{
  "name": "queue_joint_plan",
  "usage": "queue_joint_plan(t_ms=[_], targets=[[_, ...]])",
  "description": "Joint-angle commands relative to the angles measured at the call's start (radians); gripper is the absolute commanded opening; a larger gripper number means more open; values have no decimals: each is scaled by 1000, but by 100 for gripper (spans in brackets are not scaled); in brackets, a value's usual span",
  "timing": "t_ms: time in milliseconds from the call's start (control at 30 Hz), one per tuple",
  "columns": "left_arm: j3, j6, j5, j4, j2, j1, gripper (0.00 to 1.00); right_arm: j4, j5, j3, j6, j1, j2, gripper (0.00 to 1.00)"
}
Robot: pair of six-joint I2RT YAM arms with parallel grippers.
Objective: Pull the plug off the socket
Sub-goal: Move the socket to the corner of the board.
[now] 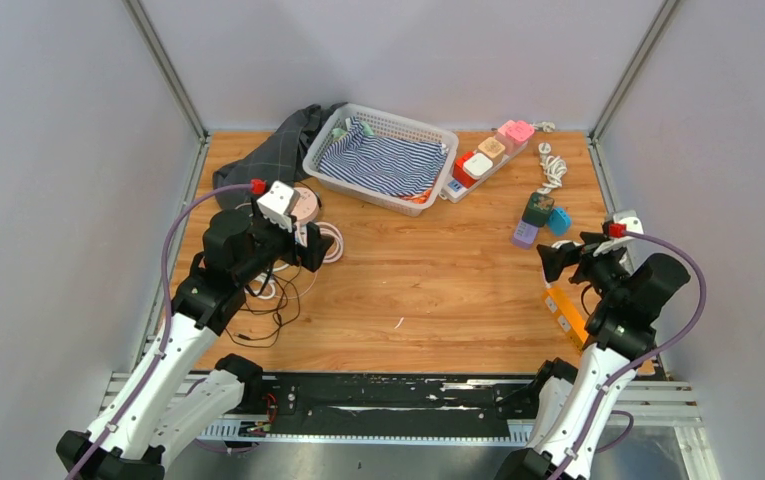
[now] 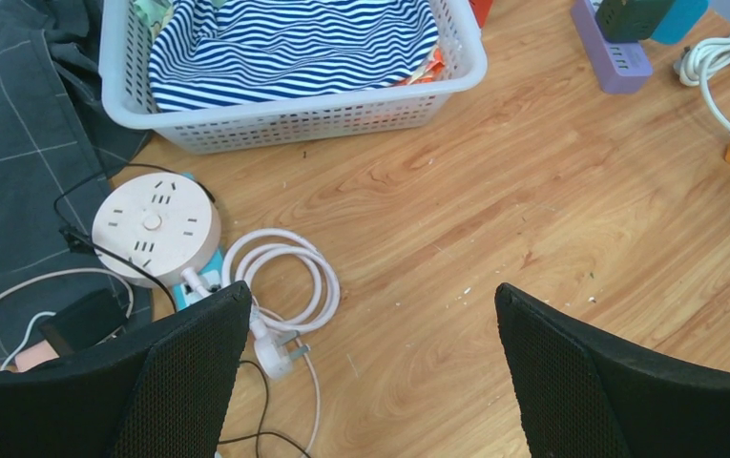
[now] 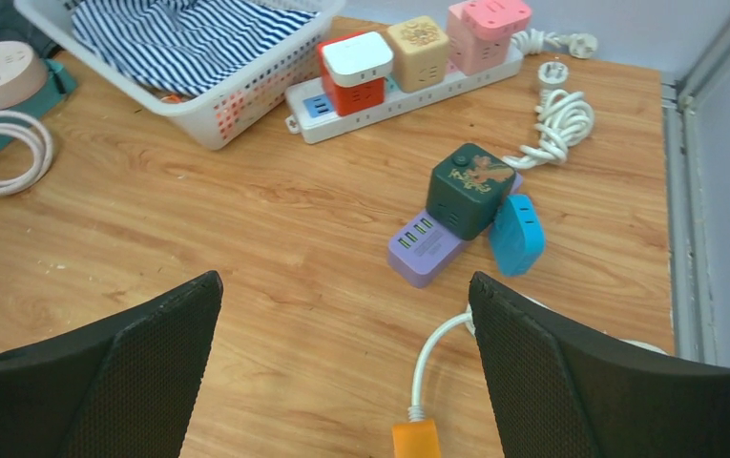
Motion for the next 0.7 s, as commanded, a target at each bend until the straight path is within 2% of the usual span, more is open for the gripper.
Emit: queue_joint_plan(t_ms=[0,433,667], targets=[[-2,5,18,-18,-14,-7,100,-35,-135,32,-79,11,15,100],[-3,5,20,-16,-5,-7,100,22,-206,-18,-118,15,49,99],[-3,4,21,-16,7,-7,100,-69,-167,23,-163,62,111,96]])
